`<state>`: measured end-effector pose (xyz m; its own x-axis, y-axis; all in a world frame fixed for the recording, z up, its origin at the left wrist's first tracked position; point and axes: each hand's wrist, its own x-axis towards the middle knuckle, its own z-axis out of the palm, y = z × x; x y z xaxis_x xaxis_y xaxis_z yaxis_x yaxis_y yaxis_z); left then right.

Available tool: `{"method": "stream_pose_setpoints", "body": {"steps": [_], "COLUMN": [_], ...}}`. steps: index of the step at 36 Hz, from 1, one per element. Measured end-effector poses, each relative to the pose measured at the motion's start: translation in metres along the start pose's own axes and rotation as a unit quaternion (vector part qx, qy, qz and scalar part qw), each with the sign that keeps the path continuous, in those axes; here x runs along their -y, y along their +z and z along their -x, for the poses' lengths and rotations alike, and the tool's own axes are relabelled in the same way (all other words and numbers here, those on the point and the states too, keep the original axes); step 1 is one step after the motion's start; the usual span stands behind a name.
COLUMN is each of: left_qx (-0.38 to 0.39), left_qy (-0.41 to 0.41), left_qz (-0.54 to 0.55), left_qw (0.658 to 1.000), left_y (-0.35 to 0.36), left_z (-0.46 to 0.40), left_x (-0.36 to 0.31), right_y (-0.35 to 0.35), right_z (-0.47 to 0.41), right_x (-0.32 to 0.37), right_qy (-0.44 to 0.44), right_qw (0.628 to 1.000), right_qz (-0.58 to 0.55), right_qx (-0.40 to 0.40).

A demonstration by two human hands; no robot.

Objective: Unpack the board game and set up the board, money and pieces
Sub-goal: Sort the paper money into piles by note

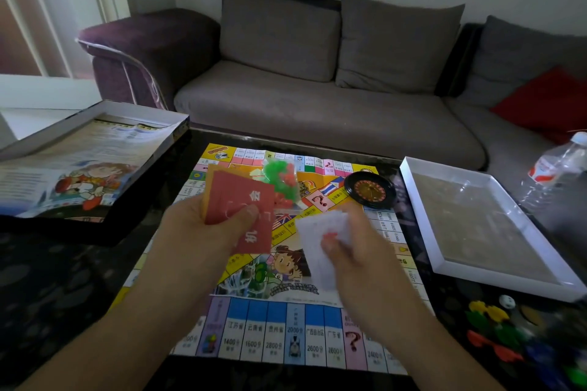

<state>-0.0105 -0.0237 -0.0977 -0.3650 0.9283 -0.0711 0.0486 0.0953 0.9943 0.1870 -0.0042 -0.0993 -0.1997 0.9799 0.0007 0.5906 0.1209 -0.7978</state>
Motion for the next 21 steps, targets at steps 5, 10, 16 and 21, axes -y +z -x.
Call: {"method": "stream_pose_setpoints", "body": {"steps": [5, 10, 16, 21], "left_qx": [-0.003, -0.003, 0.008, 0.034], "left_qy": [-0.028, -0.032, -0.031, -0.056], "left_qz": [0.045, 0.048, 0.038, 0.07], "left_qw": [0.999, 0.998, 0.999, 0.995], "left_y": [-0.011, -0.011, -0.013, -0.014], "left_z": [-0.012, -0.014, -0.016, -0.016], "left_x": [0.005, 0.008, 0.007, 0.007], "right_y": [0.047, 0.058, 0.044, 0.059], "right_z": [0.006, 0.001, -0.023, -0.049], "right_x": [-0.021, -0.026, -0.016, -0.024], "right_qy": [-0.136, -0.096, 0.047, 0.071], "right_qw": [0.9, 0.908, 0.992, 0.996], "right_qz": [0.373, 0.367, 0.086, 0.055], "right_qx": [0.181, 0.177, 0.083, 0.019]}}
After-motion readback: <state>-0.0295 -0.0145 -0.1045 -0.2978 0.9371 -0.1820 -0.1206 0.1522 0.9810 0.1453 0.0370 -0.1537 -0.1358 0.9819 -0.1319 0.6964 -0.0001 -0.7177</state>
